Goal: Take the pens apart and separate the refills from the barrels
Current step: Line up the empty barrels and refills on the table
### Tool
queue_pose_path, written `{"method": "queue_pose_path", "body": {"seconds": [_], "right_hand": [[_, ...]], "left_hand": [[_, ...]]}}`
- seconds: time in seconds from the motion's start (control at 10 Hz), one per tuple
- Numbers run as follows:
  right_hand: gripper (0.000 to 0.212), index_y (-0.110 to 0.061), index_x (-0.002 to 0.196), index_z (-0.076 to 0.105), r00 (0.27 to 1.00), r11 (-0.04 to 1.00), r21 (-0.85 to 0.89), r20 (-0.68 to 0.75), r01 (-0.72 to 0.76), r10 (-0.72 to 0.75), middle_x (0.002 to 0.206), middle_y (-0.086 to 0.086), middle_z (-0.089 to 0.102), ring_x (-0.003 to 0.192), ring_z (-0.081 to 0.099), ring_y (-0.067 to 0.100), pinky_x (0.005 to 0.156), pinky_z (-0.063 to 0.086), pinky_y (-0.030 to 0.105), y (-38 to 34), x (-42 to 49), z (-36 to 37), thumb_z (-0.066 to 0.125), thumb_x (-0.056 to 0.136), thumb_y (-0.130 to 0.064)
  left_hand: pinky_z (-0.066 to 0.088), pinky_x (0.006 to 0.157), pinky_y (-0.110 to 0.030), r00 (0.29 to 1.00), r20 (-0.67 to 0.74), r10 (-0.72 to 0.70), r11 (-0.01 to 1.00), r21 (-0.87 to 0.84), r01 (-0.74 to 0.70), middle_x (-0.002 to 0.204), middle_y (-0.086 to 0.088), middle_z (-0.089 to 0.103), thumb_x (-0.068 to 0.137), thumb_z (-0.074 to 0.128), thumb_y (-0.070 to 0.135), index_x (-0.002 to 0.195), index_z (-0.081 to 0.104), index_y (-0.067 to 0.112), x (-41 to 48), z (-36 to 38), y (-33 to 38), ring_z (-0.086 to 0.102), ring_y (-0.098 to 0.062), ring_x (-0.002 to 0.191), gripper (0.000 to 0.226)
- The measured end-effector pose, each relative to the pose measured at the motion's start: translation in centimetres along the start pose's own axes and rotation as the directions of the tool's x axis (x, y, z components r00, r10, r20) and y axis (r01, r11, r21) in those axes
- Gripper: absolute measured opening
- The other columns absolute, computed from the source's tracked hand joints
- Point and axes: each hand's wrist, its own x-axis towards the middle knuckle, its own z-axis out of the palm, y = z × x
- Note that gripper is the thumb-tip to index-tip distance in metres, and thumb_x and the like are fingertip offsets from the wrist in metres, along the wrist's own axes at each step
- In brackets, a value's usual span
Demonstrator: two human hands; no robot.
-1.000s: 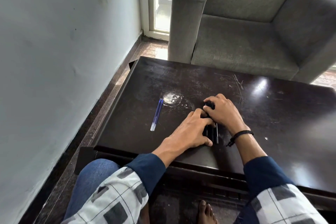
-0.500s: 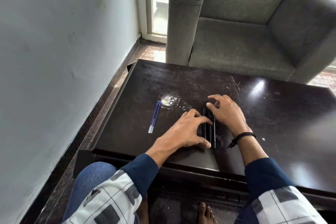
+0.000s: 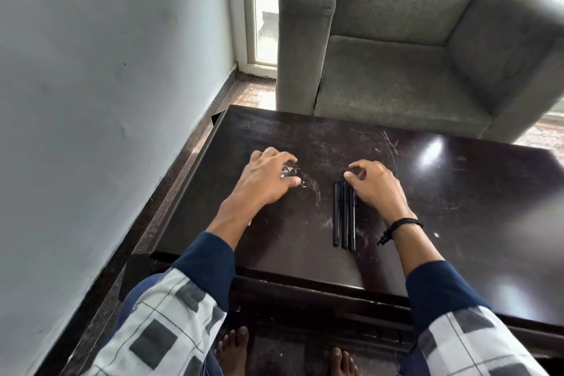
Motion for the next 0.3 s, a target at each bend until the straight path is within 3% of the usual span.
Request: {"method": "queue_pose_path", "body": {"seconds": [0.2, 0.3], "right_hand": [[0.035, -0.025, 0.127, 0.068, 0.999, 0.998, 0.053, 0.015, 0.045, -0.045, 0.116, 0.004, 0.062, 0.112, 0.06, 0.03, 0.089, 0.046, 0.035, 0.2, 0.1, 1.2, 0.061, 0.098, -0.044], [0.038, -0.023, 0.127, 0.068, 0.999, 0.997, 0.057, 0.001, 0.051, -0.052, 0.115, 0.005, 0.064, 0.111, 0.061, 0.028, 0.086, 0.041, 0.03, 0.3, 1.6, 1.4, 0.062, 0.097, -0.045]], "left_hand": [[0.031, 0.11, -0.04, 0.999, -0.009, -0.045, 0.999, -0.003, 0.045, 0.139, 0.004, 0.05, 0.098, 0.06, 0.036, 0.136, 0.056, 0.033, 1.1, 0.0, -1.6, 0.036, -0.022, 0.133, 0.038], [0.03, 0.113, -0.045, 0.996, 0.022, -0.086, 0.994, 0.066, 0.084, 0.145, 0.005, 0.045, 0.1, 0.057, 0.04, 0.139, 0.052, 0.035, 2.4, 0.0, -2.6, 0.033, -0.023, 0.137, 0.04]]}}
